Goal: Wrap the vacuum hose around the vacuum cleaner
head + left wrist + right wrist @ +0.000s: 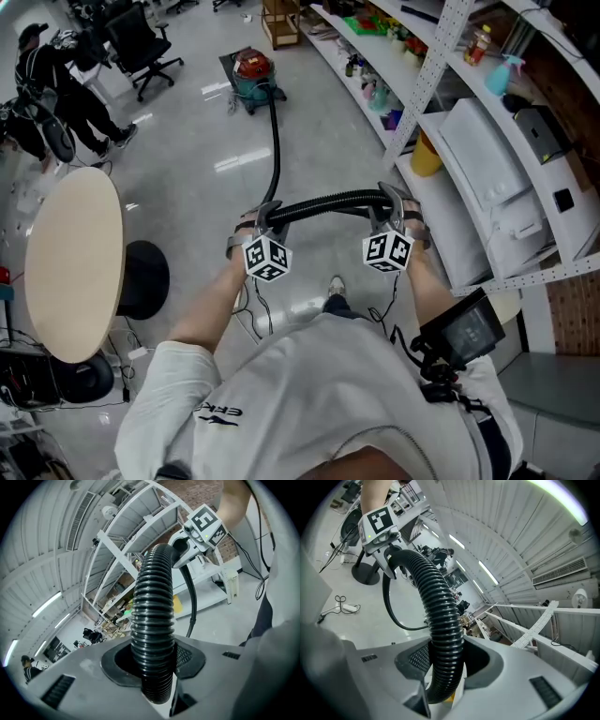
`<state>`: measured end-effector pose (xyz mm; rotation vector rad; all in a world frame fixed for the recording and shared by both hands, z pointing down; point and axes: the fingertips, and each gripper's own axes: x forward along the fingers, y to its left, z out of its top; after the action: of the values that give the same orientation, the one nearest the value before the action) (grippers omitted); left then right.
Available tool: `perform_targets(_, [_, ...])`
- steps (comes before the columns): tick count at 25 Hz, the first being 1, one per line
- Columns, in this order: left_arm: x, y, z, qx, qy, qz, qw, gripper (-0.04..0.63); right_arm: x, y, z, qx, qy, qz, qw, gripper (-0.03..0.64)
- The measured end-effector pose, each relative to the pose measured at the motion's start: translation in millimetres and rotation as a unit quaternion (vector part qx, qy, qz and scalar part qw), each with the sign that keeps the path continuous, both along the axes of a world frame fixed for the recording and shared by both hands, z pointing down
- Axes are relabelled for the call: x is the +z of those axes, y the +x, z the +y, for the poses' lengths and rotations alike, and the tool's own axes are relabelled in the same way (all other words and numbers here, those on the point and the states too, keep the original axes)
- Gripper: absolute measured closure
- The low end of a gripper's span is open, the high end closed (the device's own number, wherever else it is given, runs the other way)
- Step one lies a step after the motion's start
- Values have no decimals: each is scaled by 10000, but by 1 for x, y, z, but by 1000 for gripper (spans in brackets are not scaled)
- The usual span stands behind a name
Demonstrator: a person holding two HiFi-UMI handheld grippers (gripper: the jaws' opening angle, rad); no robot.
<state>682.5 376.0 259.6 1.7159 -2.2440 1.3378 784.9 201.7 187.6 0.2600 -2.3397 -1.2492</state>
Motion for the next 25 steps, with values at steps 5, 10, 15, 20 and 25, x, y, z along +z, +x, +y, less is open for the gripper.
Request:
perform_targets(5, [2,-40,-28,-406,-37,142,9991,468,1,-53,-34,-362,-73,-19,9993,446])
perform_targets(10, [13,-79,-50,-885,-228,338,9952,468,8,-107,-63,-822,-71,72,9966,446])
perform_targets(15, [28,-109,-69,-1407,-305,529,9882,468,19,-155,-89,-1295,-62,161,9914,446])
perform_targets(20, [24,-146,-91,-1804,-268,529,9818,468,11,-203,-113,-1632,7,74,9866,446])
perform_targets(25, [23,-165,-97,-1905,-300,541,9797,468,7,-222,-119,-1761,-50,91,9843,446])
